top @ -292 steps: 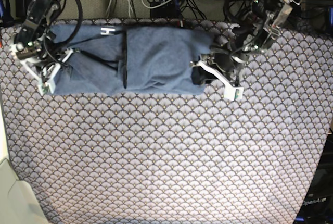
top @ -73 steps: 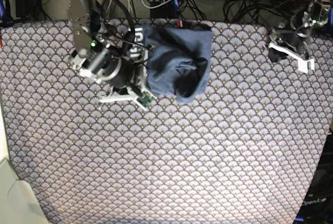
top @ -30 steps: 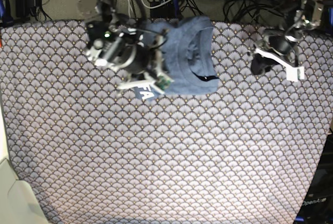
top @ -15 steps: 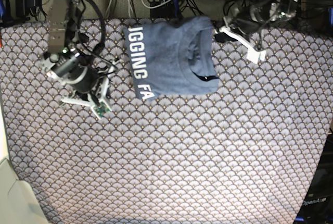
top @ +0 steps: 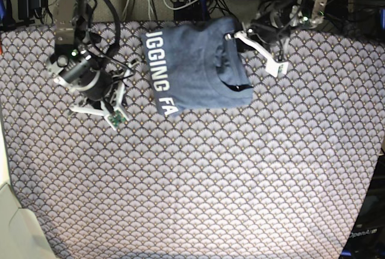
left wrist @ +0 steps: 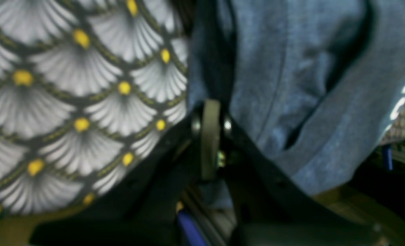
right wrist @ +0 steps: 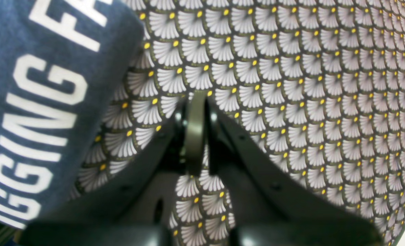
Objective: Fold the T-shirt properly
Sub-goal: 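Grasp the bundle's edge with the left gripper and rotate it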
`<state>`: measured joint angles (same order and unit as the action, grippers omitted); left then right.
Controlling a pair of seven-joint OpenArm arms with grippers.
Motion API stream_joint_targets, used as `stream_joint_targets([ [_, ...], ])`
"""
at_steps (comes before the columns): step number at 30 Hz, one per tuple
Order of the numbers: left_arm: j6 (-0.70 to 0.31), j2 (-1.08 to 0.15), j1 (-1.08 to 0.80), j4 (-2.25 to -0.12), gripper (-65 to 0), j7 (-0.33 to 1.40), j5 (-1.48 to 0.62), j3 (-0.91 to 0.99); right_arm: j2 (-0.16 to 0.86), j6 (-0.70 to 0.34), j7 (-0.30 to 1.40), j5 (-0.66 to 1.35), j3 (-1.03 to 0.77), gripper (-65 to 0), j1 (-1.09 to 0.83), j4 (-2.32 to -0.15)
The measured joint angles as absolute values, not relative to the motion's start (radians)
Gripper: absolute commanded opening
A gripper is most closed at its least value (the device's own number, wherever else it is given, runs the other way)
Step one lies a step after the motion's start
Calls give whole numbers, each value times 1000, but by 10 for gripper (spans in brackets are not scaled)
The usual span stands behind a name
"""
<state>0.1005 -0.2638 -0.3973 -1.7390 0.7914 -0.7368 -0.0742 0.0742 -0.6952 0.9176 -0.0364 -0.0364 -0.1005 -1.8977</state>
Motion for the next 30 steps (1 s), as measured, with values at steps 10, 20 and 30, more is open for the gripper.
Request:
stream_joint_targets([
  [10, 93, -226, -289, -1648, -647, 789, -755, -96, 88, -695, 920, -39, -37, -650, -117, -1898],
  [20, 110, -195, -157, -1609, -647, 810, -734, -64, 102, -695, 920, -37, -38, -650, -115, -1898],
  [30, 109, -139, -100, -1720, -648, 879, -740, 149, 109, -695, 920, -38, -37, -650, -117, -1897],
])
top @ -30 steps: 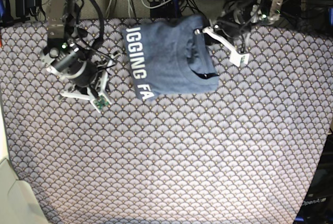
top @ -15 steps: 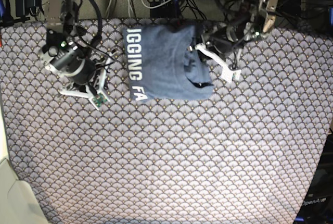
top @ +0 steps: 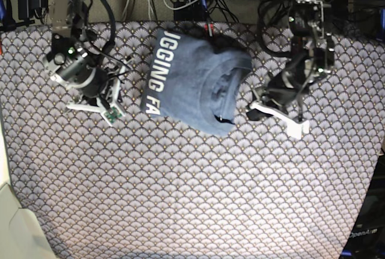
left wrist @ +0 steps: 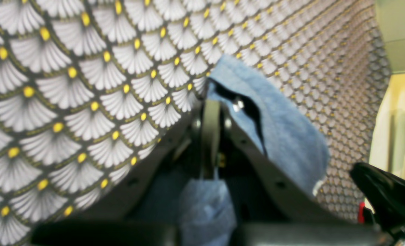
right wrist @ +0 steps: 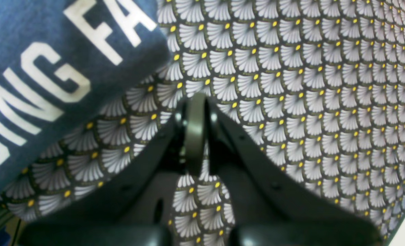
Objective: Fold the T-shirt properly
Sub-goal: 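Grasp the bundle's edge with the left gripper and rotate it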
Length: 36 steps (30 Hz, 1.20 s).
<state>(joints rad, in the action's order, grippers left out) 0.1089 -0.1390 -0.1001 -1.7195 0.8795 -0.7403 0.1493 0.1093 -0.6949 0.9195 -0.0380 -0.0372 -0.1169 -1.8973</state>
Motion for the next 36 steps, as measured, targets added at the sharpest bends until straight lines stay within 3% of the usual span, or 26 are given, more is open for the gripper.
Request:
stream_joint_targets([
  [6, 110, -149, -225, -1816, -648, 1073, -719, 288, 116, -695, 919, -38, -38, -650, -112, -1897],
  [13, 109, -196, -317, -1820, -648, 1215, -721, 179, 115, -695, 915, -37, -38, -650, -112, -1897],
  [18, 109, -231, -329, -1817, -648, 1219, -725, 69, 115, -695, 915, -37, -36, -650, -111, -1896],
  [26, 101, -232, -283, -1679, -648, 1215, -761, 48, 115, -695, 914, -37, -36, -650, -112, -1896],
  [36, 109, -146, -151, -1623, -648, 1205, -668, 51, 115, -695, 915, -37, -37, -650, -117, -1895],
])
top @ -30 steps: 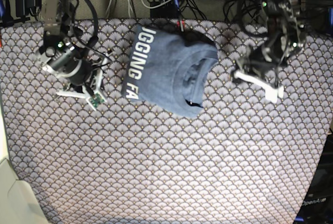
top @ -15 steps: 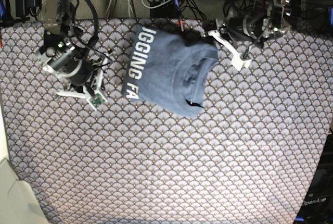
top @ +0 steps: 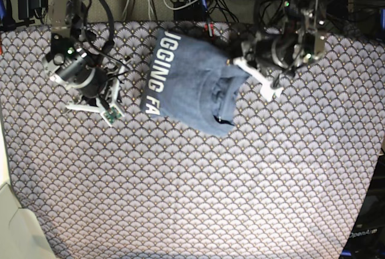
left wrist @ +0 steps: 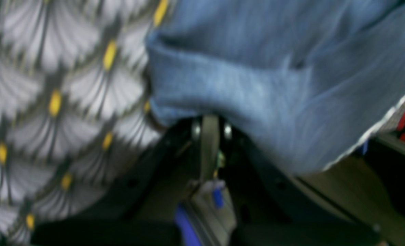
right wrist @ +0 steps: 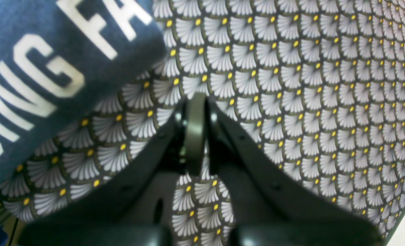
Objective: Fold the T-shirt properly
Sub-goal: 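Grasp the bundle's edge with the left gripper and rotate it, then push the bundle square with both grippers and release it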
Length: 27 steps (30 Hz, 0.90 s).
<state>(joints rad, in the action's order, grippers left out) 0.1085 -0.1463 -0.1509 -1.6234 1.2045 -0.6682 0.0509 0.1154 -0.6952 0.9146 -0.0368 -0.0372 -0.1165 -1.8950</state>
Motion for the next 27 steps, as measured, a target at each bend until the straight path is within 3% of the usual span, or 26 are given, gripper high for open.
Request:
stream_joint_targets([
  [13, 100, -41, -20, -1455, -648, 964, -555, 50, 124, -695, 915, -35, -80, -650, -111, -1891],
  [27, 87, 28, 182, -1170, -648, 751, -555, 50, 126, -695, 904, -38, -82, -650, 8, -1651],
])
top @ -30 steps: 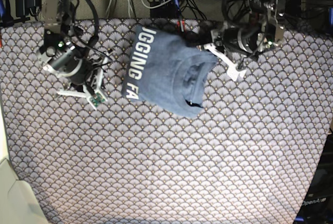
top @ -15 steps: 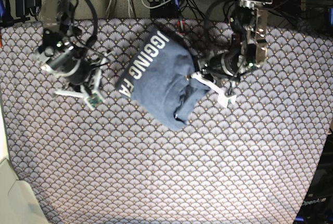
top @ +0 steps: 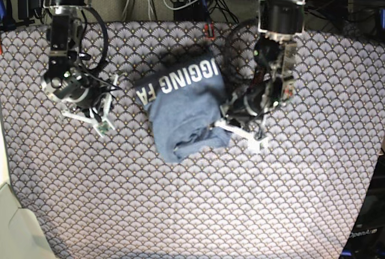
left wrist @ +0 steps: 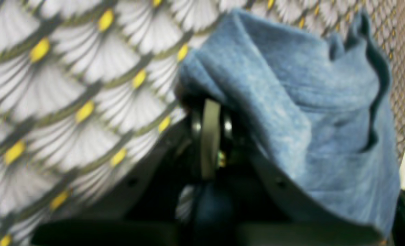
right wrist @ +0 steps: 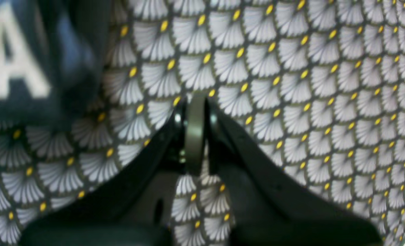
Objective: Fold the T-shirt properly
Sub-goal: 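Push the bundle square with both grippers and release it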
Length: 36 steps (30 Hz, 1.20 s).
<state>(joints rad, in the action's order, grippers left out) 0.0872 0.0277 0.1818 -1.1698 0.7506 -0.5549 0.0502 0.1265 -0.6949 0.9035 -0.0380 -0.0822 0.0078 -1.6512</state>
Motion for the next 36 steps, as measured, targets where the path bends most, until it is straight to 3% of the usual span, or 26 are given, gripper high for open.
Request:
stream_joint_targets([
  [15, 98, 62, 247, -1105, -648, 723, -544, 50, 38, -695, 915, -41, 8, -650, -111, -1723],
  [23, 109, 62, 258, -1097, -648, 634, -535, 49, 39, -695, 914, -41, 50, -650, -156, -1757],
  [36, 109, 117, 261, -1095, -648, 627, -527, 49, 64, -695, 905, -37, 81, -650, -224, -1757],
])
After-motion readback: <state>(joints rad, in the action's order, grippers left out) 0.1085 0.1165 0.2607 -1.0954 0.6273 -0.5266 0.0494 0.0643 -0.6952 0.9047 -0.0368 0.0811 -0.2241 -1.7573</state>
